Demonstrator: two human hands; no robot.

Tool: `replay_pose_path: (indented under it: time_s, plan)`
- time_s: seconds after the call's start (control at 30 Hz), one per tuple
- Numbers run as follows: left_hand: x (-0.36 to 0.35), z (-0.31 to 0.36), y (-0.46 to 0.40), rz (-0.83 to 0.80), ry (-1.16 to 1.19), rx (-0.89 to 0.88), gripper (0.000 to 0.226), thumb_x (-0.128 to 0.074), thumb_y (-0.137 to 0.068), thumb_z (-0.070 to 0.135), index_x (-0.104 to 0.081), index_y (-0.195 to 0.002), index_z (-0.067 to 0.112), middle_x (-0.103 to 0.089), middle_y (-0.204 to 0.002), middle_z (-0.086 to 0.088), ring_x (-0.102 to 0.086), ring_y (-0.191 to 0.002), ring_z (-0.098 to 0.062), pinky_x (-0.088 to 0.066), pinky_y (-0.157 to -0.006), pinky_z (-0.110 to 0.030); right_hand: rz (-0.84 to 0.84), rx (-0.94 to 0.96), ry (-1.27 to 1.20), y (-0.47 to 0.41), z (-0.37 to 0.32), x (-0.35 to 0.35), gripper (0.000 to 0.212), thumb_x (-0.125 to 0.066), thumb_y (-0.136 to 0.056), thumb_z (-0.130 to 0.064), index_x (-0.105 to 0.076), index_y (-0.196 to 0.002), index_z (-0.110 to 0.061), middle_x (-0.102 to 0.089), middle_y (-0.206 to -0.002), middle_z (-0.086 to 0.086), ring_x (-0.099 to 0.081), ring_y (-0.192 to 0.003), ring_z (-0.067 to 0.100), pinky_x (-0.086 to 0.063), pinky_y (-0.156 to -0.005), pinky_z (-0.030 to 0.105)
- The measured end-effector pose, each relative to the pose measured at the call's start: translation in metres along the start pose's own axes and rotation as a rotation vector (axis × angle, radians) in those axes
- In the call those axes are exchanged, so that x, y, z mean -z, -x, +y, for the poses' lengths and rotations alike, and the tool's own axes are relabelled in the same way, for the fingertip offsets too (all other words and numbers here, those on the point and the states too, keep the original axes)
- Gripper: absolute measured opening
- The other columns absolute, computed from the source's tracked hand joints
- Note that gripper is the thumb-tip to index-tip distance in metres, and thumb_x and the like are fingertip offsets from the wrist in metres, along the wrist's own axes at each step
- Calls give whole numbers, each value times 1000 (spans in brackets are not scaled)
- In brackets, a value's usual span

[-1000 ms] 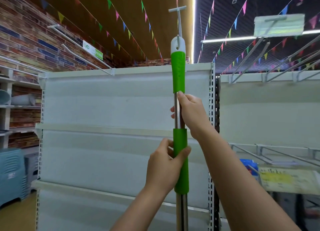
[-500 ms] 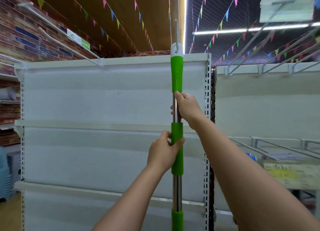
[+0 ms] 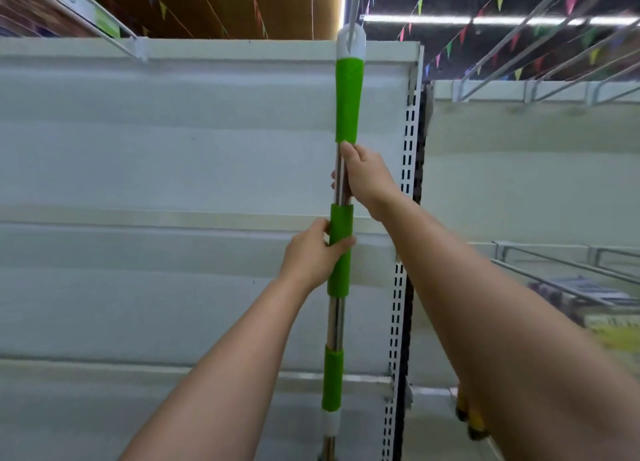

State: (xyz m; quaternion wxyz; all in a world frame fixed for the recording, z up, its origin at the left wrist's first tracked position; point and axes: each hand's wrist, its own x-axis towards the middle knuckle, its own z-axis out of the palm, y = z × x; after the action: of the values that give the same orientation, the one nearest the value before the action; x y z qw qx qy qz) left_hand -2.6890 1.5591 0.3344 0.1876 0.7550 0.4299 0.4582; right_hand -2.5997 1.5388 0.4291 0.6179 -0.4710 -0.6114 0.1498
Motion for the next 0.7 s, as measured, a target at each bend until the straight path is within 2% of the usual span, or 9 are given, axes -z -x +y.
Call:
replay_pose_path:
  time_s: [0.07, 0.17, 0.3, 0.37, 0.47, 0.57, 0.63, 0.7]
  plan:
    - [-4, -2, -4, 16, 6, -3, 38, -58, -84, 48, -52, -108, 19, -61, -92, -3, -62, -88, -28, -50, -74, -37, 3, -2, 0, -5, 4, 0, 28, -33, -99, -32, -51, -87, -14, -55, -77, 6, -56, -77, 24, -51, -71, 37]
    - [-11, -5, -5, 33, 40, 2, 38, -58, -84, 48, -51, -108, 18, -62, -92, -3, -61, -85, -26, -48, -71, -35, 19, 1, 4, -9, 10, -1, 30, -33, -99, -32, -50, -81, -16, -54, -75, 5, -56, -77, 24, -49, -68, 34]
    - [-17, -2, -1, 56, 59, 13, 37, -57, -86, 47, -51, -107, 17, -66, -96, -6, -62, -86, -26, -51, -73, -36, 77, 7, 26, -9, 16, -3, 34, -35, -98, -36, -50, -84, -9, -54, -77, 11, -53, -76, 26, -49, -75, 45]
    - [-17, -1, 1, 73, 64, 34, 39, -57, -85, 47, -53, -106, 14, -65, -97, -5, -61, -87, -26, -50, -74, -35, 98, 2, 83, -7, 18, -3, 31, -38, -97, -34, -53, -84, -10, -53, -78, 8, -52, -73, 22, -46, -71, 41]
    - [-14, -3, 10, 132, 45, 46, 36, -56, -87, 42, -56, -105, 11, -60, -92, -1, -61, -92, -27, -48, -75, -34, 132, 1, 168, 10, 28, 1, 26, -40, -97, -25, -57, -107, -7, -58, -92, 4, -54, -80, 16, -47, -75, 34]
    - [-13, 1, 31, 207, 120, 34, 28, -57, -87, 31, -58, -105, 9, -66, -99, -6, -61, -94, -26, -48, -78, -33, 248, -22, 118, 48, 43, 5, 26, -42, -95, -19, -56, -113, -6, -59, -99, 4, -57, -88, 16, -49, -80, 32]
    - [-16, 1, 51, 250, 234, 52, 16, -58, -85, 25, -60, -96, 13, -67, -93, -5, -62, -91, -24, -47, -77, -29, 283, -83, 61, 80, 59, 4, 20, -43, -93, -16, -58, -105, -9, -60, -93, 1, -59, -94, 20, -49, -87, 37]
    - [-23, -2, 76, 237, 356, 85, 6, -59, -80, 25, -57, -82, 20, -65, -85, -3, -65, -89, -26, -52, -79, -35, 254, -153, -5, 119, 75, 4, 11, -44, -92, -15, -55, -90, -18, -57, -84, -2, -57, -88, 18, -49, -85, 40]
